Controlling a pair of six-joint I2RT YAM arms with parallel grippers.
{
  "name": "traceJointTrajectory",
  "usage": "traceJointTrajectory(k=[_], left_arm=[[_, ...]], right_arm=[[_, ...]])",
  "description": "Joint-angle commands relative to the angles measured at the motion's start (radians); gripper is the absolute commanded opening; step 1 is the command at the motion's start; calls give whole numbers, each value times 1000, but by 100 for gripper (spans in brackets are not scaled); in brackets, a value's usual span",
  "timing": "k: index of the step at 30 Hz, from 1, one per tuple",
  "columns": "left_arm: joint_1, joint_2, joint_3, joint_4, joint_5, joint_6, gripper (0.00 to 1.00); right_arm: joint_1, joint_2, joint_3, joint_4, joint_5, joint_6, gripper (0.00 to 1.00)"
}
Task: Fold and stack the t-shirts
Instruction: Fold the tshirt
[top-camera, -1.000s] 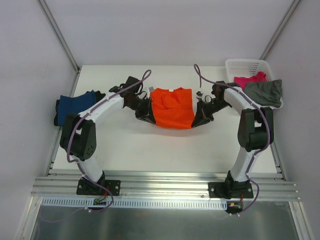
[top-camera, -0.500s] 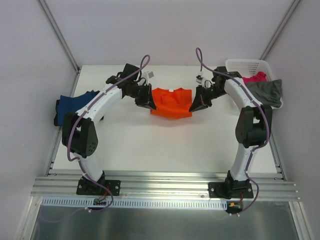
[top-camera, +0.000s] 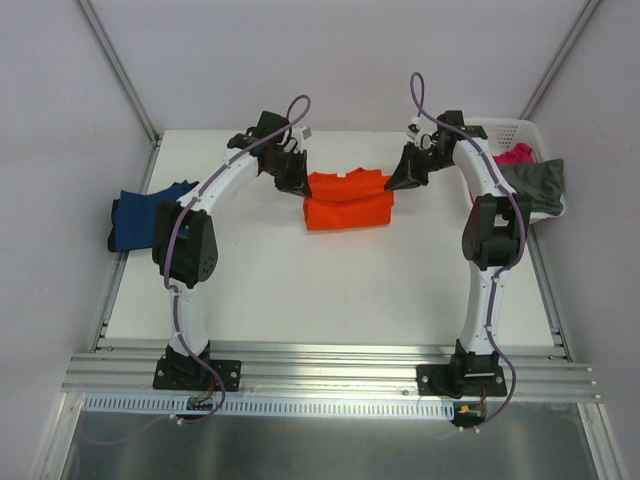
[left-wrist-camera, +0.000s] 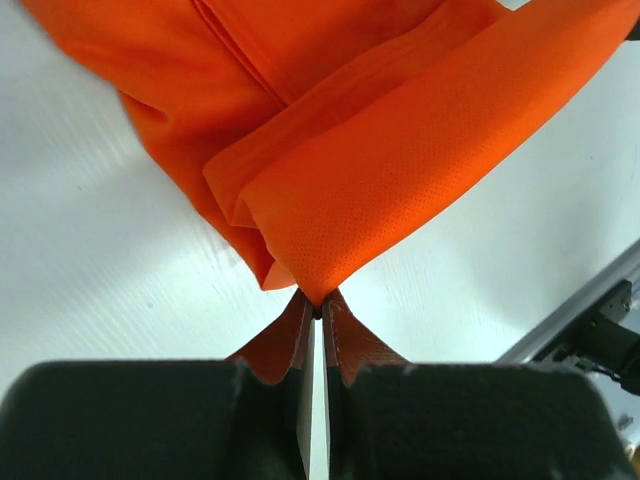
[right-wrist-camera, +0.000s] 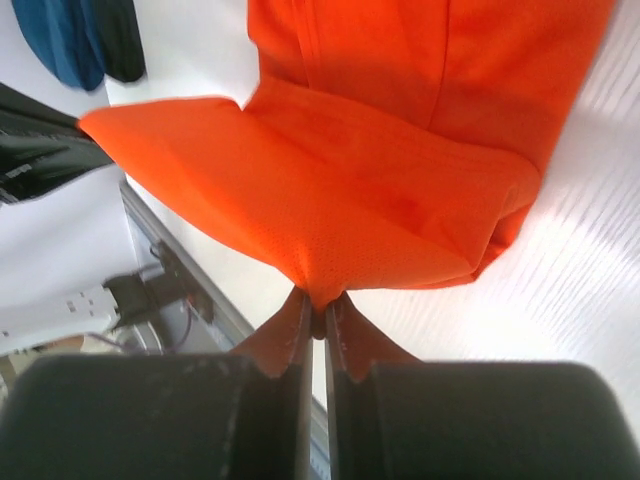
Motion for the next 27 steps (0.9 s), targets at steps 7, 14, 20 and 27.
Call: traceJointTrajectory(k=[7,14,20,27], left_arm=[[35,105,177,8,-91,50,0],[35,178,217,25,-120,50,0],[37,114,139,20,-73,36,0],[46,-94,-87,5,18,-5,0]], right_arm=[[-35,123,210,145,27,204,0],[-16,216,278,175,43,231,1],[-9,148,177,146,30,202,0],[-9,-101,-64,43,2,122,1]])
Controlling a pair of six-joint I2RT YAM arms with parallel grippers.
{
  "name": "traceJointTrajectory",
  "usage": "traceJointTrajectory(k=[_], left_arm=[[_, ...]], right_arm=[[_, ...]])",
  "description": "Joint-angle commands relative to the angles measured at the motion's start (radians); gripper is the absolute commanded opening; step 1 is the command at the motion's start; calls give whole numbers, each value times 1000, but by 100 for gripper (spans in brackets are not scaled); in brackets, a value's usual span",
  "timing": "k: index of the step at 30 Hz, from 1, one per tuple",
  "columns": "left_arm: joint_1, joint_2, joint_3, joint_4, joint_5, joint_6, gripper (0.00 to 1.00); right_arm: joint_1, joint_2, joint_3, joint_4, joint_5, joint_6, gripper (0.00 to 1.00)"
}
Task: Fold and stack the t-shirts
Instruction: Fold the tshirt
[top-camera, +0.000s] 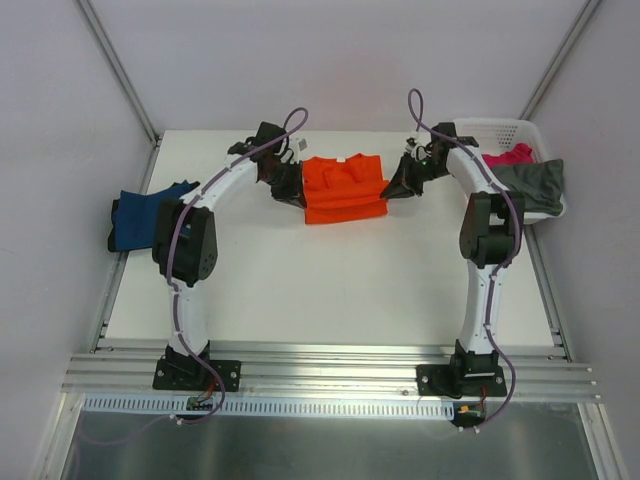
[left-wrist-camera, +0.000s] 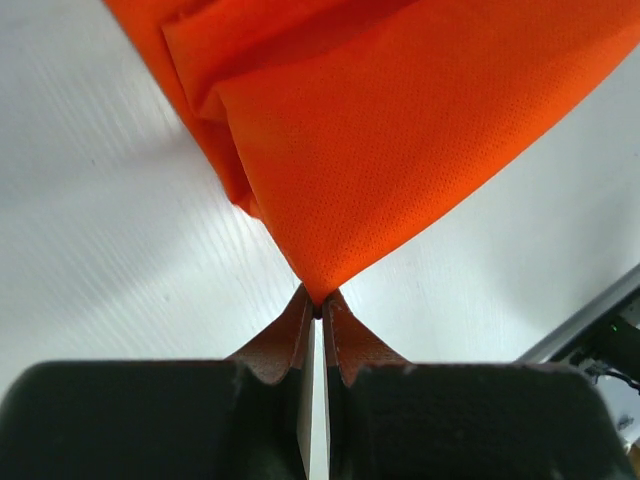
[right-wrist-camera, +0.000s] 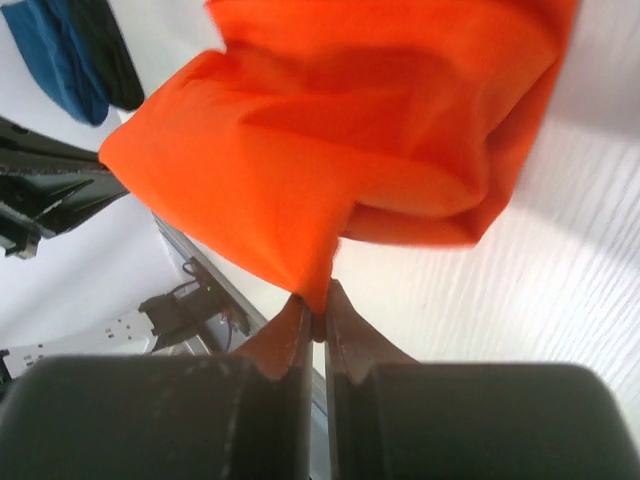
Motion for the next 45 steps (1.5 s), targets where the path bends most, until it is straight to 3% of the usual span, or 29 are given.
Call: traceJointTrajectory(k=[1,8,25,32,45], left_arm=[[24,-175,-94,-35,45,-15,0],[26,-354,-271,-40,107,-20,0],[26,-706,-627,-40,162,-57,0],[26,-600,-537,-40,171,-32,0],[26,-265,-205,-41,210,-29,0]], right_arm=[[-8,-249,-104,-72,-12,-67,1],[1,-485,-364,-120,-25,-77,1],[127,-918,-772,-167,30,-74,0],[127,-890,-784,-135,43,-90,1],[69,-834,-835,-66,57,-111,1]])
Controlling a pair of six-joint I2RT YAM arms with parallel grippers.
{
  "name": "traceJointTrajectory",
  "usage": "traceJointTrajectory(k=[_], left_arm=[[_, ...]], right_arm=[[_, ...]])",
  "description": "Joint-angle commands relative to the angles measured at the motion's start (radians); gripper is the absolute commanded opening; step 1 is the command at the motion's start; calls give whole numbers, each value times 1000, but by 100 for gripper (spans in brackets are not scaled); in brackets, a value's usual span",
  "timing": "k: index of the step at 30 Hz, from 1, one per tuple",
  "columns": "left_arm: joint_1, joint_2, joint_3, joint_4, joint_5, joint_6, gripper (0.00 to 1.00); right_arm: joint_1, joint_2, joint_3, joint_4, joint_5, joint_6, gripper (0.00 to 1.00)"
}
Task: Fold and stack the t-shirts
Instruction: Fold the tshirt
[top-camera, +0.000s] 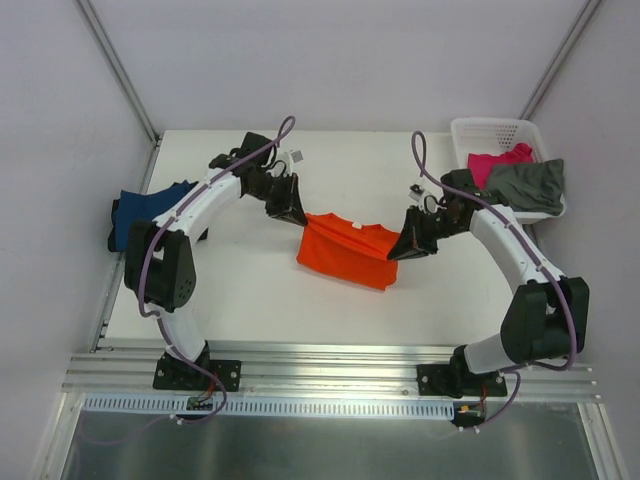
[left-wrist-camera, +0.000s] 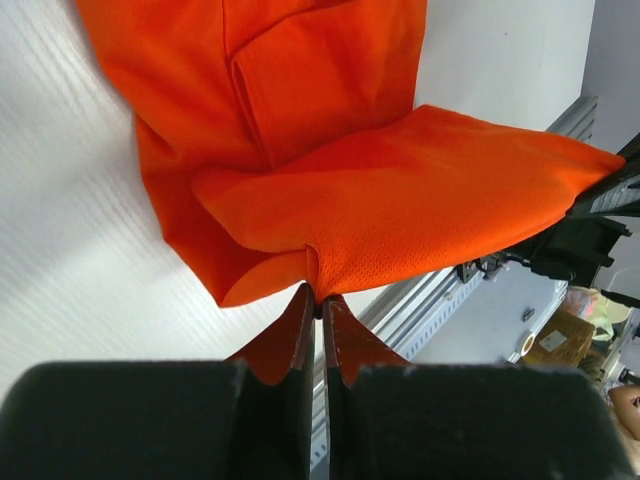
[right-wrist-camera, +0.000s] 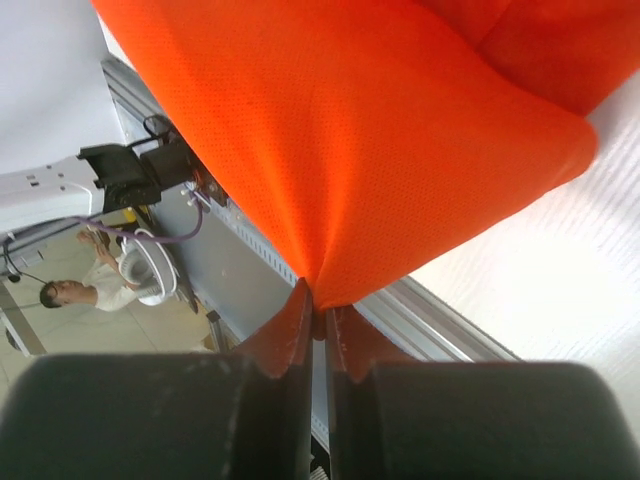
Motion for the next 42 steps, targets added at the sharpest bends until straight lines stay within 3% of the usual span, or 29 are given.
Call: traceJointTrajectory(k=[1,9,18,20,21,22,23,24,31,36,42], left_arm=[[26,62,97,-4,-14,23,0],[21,195,257,-2,-31,17,0],[-23,410,421,2,-47,31,0],[-41,430,449,4,-47,37,40],[-46,435,456,6,-54,43,54],[-54,436,461,6,-66,43,66],[-54,430,466,6,-85,46,85],[-54,415,472,4,-89,55,90],[-32,265,423,1,-155,83,92],[-31,185,291,-8,-211,100,90],[21,174,197,-21,-27,63,97]], right_arm=[[-48,54,29,-15,30,-36,1],[-146,218,121,17,68,-33,1],[-166,418,285,32,118,-52,3],[-166,448,308,31,121,-55,16],[-166,461,322,28,133,-58,40],[-166,473,352,22,141,-64,48],[-166,473,369,17,147,-70,53],[-166,472,388,11,156,-75,59],[-158,372,416,29,176,-49,64],[-125,332,371,20,223,-55,64],[-115,359,360,-6,274,-78,64]])
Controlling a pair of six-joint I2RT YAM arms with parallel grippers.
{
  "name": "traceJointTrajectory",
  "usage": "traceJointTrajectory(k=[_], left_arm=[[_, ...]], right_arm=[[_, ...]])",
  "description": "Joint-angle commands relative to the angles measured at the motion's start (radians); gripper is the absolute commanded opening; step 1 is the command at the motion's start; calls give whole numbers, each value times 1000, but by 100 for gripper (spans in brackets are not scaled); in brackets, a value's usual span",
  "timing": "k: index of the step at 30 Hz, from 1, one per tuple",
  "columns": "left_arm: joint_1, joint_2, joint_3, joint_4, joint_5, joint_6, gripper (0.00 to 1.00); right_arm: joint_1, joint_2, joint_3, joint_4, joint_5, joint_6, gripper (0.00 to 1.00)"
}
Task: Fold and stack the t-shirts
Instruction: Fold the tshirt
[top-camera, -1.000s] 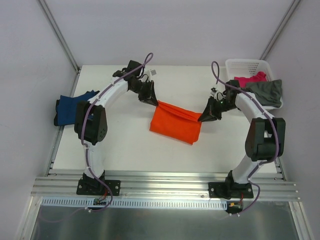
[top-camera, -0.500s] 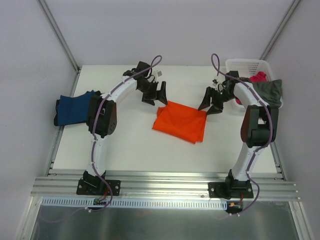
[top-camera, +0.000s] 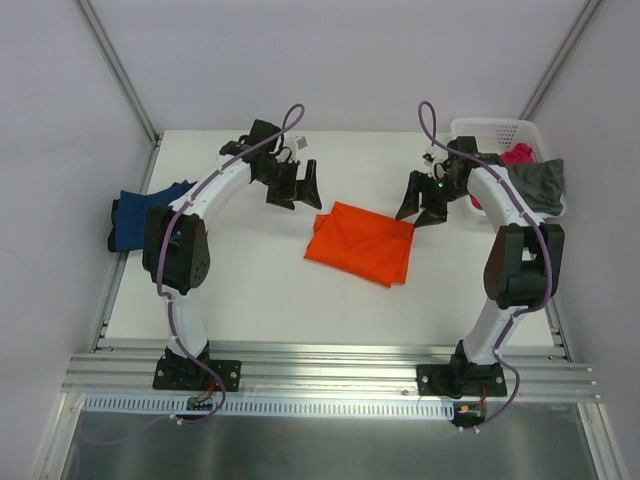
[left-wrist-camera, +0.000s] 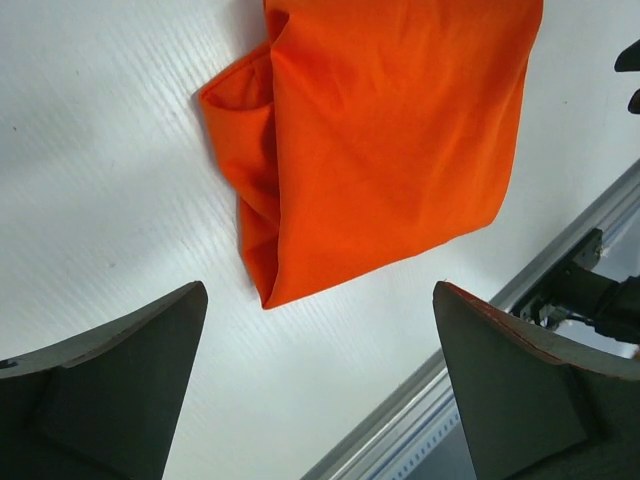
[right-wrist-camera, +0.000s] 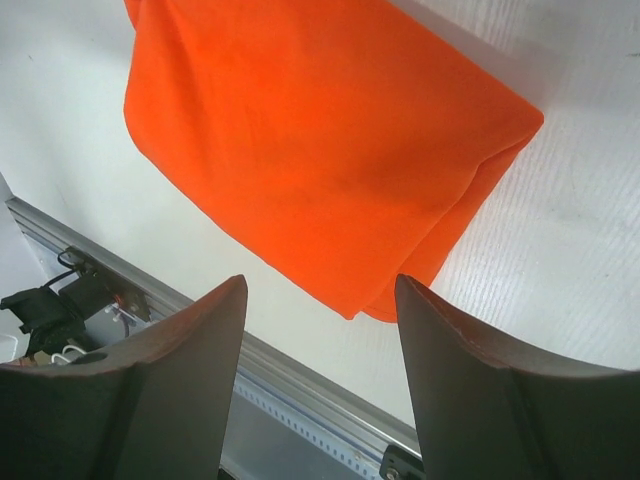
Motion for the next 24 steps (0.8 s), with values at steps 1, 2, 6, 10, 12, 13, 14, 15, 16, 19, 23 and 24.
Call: traceJointTrajectory(k=[1,2,6,10,12,13,14,15,16,19,23,24], left_arm=[[46,-2,-34,-22,145,-12,97],[53,4,-34,-21,156,-18,97],[73,44,-39,-21,153,-15,98],[77,78,-39,-21,166,-15,99],[79,102,-34,-21,181,-26,99],[80,113,-34,-21,195,-29,99],[83,136,-29,-21,207,-38,99],[85,148,-25,-21,234,-44,98],[86,160,-22,-19,244,-50,98],[90,211,4,-16,268,-73,98],[97,274,23,-2,305,-92,98],[100,282,26,-1,310,-96,98]], right_arm=[[1,-7,-8,-42,32,-10,64],[-1,1,-8,-46,19,-10,64],[-8,42,-1,-77,27,-27,64],[-42,74,-19,-89,50,-19,64],[-47,76,-31,-94,61,-19,64],[-48,76,-36,-100,62,-21,64],[-48,77,-45,-100,61,-24,64],[-50,77,-50,-103,62,-24,64],[-51,77,-53,-105,59,-24,64],[-53,91,-68,-97,53,-19,64],[-53,111,-85,-86,42,-2,64],[-53,126,-91,-80,41,8,64]])
